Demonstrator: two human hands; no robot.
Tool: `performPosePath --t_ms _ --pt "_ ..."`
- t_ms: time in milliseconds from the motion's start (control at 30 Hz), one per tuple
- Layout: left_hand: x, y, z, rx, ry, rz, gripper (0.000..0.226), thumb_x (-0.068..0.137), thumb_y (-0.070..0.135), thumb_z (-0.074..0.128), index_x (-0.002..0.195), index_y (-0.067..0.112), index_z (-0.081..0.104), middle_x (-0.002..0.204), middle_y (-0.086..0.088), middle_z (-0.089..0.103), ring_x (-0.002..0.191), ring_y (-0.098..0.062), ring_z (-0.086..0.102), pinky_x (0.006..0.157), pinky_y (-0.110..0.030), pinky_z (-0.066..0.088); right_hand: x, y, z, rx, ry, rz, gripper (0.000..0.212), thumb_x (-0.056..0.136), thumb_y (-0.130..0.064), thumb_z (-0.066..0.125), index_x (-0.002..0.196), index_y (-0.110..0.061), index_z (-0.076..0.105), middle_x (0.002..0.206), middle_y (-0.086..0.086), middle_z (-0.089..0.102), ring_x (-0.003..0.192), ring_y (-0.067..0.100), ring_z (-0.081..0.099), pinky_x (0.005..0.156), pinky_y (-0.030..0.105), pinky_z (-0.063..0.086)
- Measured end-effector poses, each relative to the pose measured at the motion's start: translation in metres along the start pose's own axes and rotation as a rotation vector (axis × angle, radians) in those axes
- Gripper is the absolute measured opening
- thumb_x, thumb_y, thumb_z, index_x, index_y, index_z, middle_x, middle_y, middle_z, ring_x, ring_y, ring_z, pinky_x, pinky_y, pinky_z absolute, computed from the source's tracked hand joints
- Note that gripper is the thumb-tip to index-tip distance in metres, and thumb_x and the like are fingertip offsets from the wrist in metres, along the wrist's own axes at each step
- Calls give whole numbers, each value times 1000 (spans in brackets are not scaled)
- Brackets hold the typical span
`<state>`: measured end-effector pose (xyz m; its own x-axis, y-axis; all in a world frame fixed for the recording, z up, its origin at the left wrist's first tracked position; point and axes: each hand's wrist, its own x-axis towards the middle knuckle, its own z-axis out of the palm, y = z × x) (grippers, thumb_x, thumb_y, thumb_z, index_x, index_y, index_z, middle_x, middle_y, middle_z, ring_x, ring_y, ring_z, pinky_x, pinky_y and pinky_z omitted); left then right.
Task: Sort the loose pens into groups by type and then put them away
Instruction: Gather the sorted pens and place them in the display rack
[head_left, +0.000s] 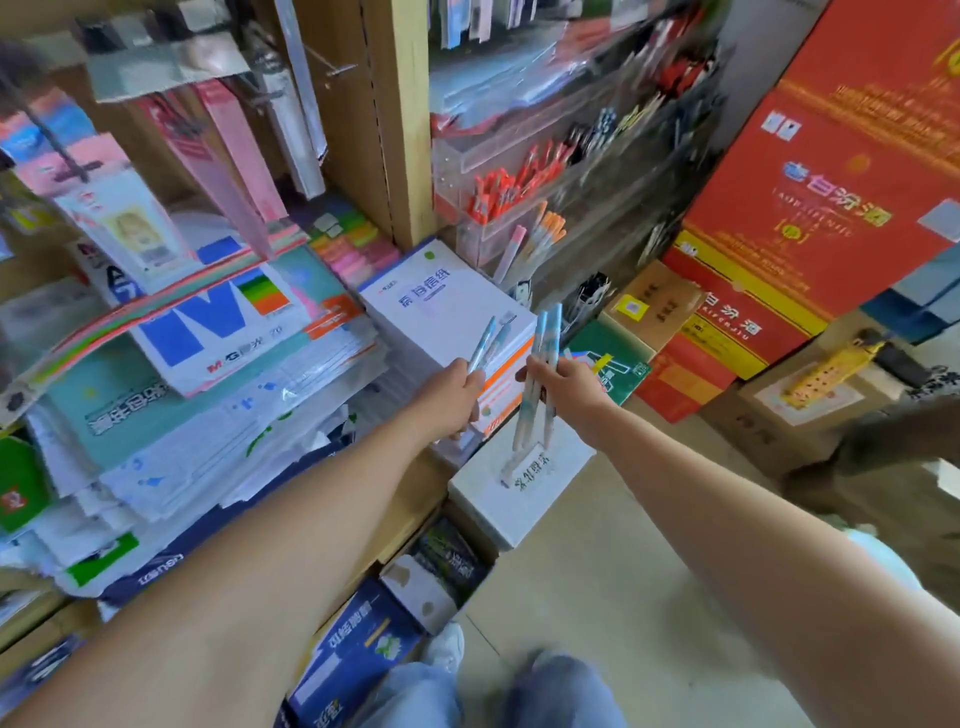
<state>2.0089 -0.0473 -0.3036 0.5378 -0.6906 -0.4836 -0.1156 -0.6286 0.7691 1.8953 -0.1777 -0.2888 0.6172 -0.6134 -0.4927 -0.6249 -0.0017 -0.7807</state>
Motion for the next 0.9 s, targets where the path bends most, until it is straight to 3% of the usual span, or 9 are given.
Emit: performPosePath --t_ms 167,267,333,433,533,600,733,833,900 --pt "56 47 13 20 35 -24 24 102 33 33 102 12 46 77 -7 59 62 -20 51 62 -35 47 67 -10 -48 -14 9 -14 36 100 -36 44 75 -18 63 85 15 57 74 23 49 68 29 45" --pt "94 75 28 -2 85 -46 28 102 32 33 107 9 48 79 -8 61 65 -24 53 71 -43 52 108 -15 -86 -9 17 -29 36 100 -32 46 69 -19 57 70 6 54 60 17 46 56 26 42" --pt "120 93 39 -21 115 -69 29 103 31 33 111 8 48 82 -11 62 69 -26 54 76 -44 52 135 -19 -112 -2 -13 -21 33 100 -30 48 72 -15 57 68 4 54 61 18 49 58 29 47" --pt "155 119 56 -95 195 -82 28 102 29 34 112 7 48 80 -13 61 66 -26 52 71 -43 50 181 -24 -146 17 -72 -6 28 97 -29 54 90 -4 65 91 16 69 79 29 66 82 44 57" --pt "187 141 64 -82 249 -115 30 102 29 34 116 6 48 84 -15 64 64 -26 53 76 -47 51 222 -34 -173 -18 -85 -29 27 94 -32 58 84 -8 66 76 10 67 72 28 68 81 44 57" --pt "202 151 64 -63 268 -138 33 103 29 34 122 5 46 100 -20 65 68 -26 54 76 -48 51 243 -42 -186 -54 -80 -59 31 94 -34 58 90 -5 67 69 6 63 59 20 60 68 37 54" --pt "222 165 59 -108 296 -111 46 103 25 35 149 24 25 101 -9 65 48 -8 53 49 -23 47 282 -56 -197 -95 -36 -87 31 91 -37 62 91 -7 68 74 8 66 55 15 54 55 29 44" --pt "237 169 55 -118 298 -90 49 104 23 35 151 24 21 140 -16 48 49 -7 49 47 -19 42 308 -61 -198 -103 -4 -82 31 89 -37 64 86 -6 69 79 12 71 62 19 61 63 35 52" --pt "247 169 53 -148 306 -97 49 104 22 36 150 21 23 150 -22 32 47 -7 47 44 -19 41 324 -62 -199 -68 28 -70 28 88 -35 66 81 -8 68 79 11 72 64 19 64 69 35 56"
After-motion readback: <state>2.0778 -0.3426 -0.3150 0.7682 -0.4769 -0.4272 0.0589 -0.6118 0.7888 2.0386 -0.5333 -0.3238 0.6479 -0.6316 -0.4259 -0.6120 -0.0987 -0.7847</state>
